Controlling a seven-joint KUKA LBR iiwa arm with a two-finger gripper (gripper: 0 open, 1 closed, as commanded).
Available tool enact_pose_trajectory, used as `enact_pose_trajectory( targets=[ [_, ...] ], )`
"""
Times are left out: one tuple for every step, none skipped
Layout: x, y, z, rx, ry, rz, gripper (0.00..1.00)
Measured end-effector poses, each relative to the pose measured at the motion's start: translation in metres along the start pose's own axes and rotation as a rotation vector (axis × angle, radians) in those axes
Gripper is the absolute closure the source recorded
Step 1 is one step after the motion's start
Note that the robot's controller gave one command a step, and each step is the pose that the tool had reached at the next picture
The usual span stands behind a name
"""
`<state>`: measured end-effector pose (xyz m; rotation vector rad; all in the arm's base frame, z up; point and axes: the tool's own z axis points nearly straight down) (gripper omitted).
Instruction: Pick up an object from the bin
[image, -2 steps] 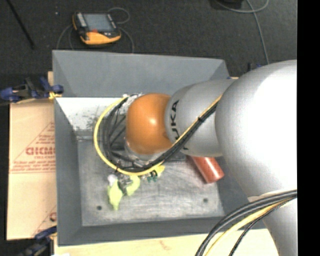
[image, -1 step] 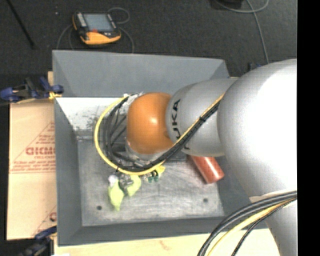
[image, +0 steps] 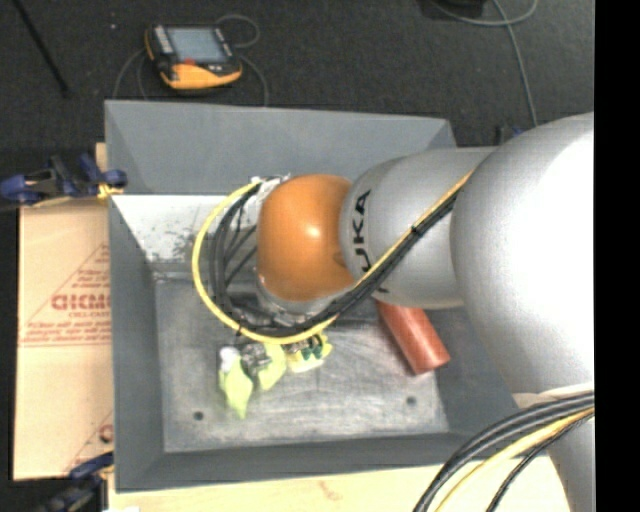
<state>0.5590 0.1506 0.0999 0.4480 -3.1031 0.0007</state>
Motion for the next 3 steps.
enact_pose_trajectory(
  targets=[
    [-0.001,0.0,-0.024,0.001,-0.003,0.002,1.0],
    [-0.001,0.0,-0.045,0.001,-0.004,0.003,1.0],
    [-0.001,0.0,-0.065,0.001,-0.006,0.002,1.0]
  ],
)
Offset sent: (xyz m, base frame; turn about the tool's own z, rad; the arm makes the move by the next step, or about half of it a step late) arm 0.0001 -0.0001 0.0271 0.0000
